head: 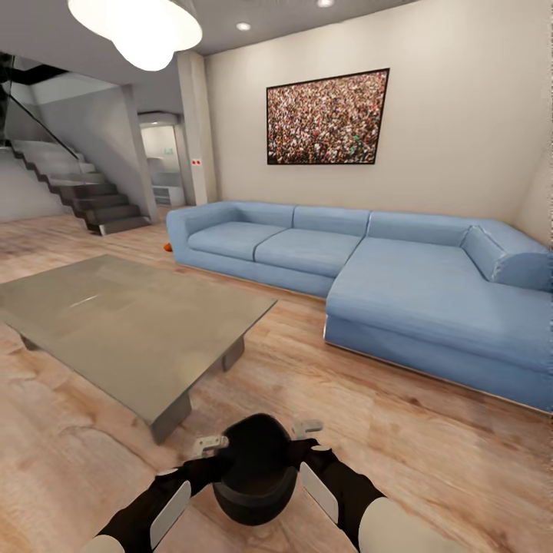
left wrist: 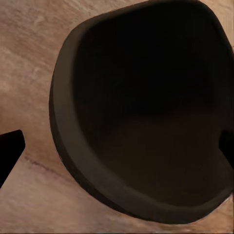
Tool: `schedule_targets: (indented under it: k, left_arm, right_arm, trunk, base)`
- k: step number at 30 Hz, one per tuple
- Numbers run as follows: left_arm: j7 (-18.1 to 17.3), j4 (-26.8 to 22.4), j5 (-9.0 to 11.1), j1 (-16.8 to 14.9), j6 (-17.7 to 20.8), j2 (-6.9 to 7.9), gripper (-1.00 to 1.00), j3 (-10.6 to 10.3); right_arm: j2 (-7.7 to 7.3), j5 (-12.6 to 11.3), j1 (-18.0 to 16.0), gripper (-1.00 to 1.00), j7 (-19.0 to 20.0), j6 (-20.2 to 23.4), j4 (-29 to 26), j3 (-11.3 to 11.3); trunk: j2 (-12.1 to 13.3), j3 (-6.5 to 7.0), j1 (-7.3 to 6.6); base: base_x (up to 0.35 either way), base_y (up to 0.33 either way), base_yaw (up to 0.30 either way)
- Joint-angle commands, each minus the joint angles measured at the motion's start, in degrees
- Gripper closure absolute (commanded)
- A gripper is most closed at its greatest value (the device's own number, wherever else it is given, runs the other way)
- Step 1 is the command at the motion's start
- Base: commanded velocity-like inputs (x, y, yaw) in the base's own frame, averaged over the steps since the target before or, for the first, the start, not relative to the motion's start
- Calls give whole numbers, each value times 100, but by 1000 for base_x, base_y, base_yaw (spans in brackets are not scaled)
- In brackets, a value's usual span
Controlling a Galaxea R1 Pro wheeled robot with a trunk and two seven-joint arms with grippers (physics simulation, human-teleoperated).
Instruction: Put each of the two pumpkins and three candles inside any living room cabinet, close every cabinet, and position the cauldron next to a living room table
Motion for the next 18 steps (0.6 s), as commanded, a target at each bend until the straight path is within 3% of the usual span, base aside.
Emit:
schedule_targets:
  k: [1, 5, 18]
  left_arm:
    - [5, -8, 32, -3, 16, 7, -100, -25]
    - [5, -13, 34, -3, 21, 7, -100, -25]
    - [5, -16, 35, -3, 11, 7, -100, -25]
  right_arm:
    - [-5, -54, -5, -100, -53, 17, -11, 48]
    - [-2, -54, -5, -100, -53, 17, -17, 52]
    - [-2, -54, -5, -100, -53, 17, -89, 63]
  trunk:
    - [-3, -5, -5]
    - [-3, -5, -5]
    - [-3, -2, -5]
  base:
    - [-340, 0, 0]
    - [-311, 0, 0]
    - [-45, 0, 13]
